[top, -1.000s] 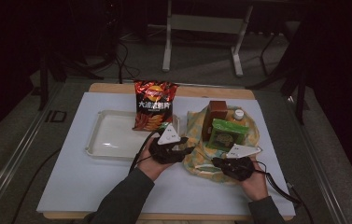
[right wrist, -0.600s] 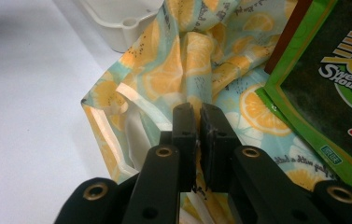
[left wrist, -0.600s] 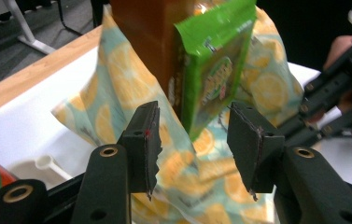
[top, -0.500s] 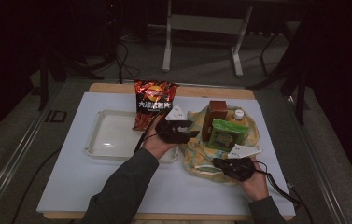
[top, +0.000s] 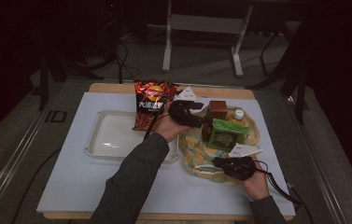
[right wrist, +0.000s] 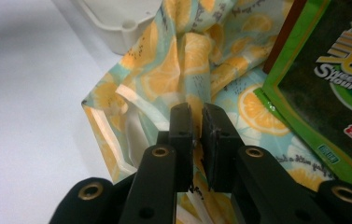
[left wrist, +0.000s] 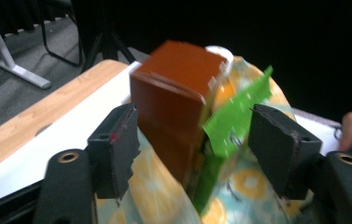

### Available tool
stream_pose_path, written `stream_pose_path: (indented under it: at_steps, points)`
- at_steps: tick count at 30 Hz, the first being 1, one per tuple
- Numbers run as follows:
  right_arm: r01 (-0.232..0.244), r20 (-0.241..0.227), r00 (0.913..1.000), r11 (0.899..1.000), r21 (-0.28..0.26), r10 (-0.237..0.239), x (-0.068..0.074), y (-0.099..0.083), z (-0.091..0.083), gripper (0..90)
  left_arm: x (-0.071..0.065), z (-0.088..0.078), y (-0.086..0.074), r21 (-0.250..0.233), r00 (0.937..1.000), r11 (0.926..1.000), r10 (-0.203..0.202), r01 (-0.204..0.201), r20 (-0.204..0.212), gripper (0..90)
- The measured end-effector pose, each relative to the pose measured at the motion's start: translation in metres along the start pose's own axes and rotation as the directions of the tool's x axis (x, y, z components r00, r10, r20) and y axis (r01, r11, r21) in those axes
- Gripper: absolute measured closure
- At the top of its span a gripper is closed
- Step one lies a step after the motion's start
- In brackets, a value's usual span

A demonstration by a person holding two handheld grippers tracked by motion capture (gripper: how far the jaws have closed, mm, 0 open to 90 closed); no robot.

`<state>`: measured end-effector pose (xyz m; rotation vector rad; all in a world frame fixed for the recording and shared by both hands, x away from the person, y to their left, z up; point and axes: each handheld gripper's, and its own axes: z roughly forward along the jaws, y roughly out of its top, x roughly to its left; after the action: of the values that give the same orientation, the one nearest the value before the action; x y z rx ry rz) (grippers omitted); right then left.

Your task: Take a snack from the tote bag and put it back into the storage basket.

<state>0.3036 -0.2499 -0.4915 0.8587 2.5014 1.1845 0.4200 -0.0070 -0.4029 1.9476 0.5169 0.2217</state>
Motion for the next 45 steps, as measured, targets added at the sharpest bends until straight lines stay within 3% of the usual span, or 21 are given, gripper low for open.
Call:
stream_pose_path:
  at_steps: [1, 5, 9, 13, 18, 22, 30, 39, 45]
  points:
    - [0.0, 0.0, 1.0, 1.0, -0.003, 0.0, -0.001, 0.0, -0.001, 82.8, 0.003, 0.005, 0.003, -0.02, 0.9999, 0.9998, -0.01, 0.01, -0.003, 32.0]
    - [-0.003, -0.001, 1.0, 1.0, -0.009, 0.003, -0.002, 0.001, -0.002, 82.7, 0.007, 0.017, 0.008, 0.005, 0.9998, 0.9998, -0.019, 0.019, 0.002, 28.1]
    - [-0.002, 0.0, 1.0, 1.0, -0.01, 0.002, -0.003, 0.002, -0.002, 82.7, 0.006, 0.028, 0.01, -0.013, 0.9995, 0.9994, -0.032, 0.032, 0.003, 25.6]
    - [-0.009, 0.0, 1.0, 1.0, -0.013, 0.009, -0.004, 0.003, -0.003, 82.7, 0.008, 0.042, 0.008, 0.008, 0.9988, 0.9994, -0.034, 0.035, -0.036, 22.9]
    - [-0.007, -0.008, 0.9999, 1.0, -0.01, 0.007, -0.004, 0.003, -0.002, 82.4, 0.011, 0.05, 0.008, 0.008, 0.9982, 0.9987, -0.049, 0.049, -0.034, 22.6]
    - [-0.006, -0.014, 0.9999, 1.0, -0.01, 0.006, -0.004, 0.002, -0.001, 82.1, 0.013, 0.06, 0.014, -0.005, 0.9984, 0.9985, -0.055, 0.055, -0.01, 22.9]
    - [-0.002, -0.014, 0.9999, 1.0, -0.002, 0.002, -0.004, 0.002, 0.0, 81.3, 0.004, 0.065, 0.019, 0.015, 0.9999, 0.9999, -0.003, 0.003, -0.011, 35.7]
    - [-0.004, -0.02, 0.9998, 1.0, 0.004, 0.004, -0.004, 0.001, 0.001, 80.7, 0.006, 0.076, 0.014, 0.033, 0.9999, 0.9994, -0.014, 0.014, -0.01, 32.0]
    - [-0.004, -0.02, 0.9998, 1.0, 0.002, 0.004, -0.005, 0.0, 0.0, 80.5, 0.004, 0.075, 0.015, 0.024, 0.9997, 0.9996, -0.018, 0.018, -0.014, 39.0]
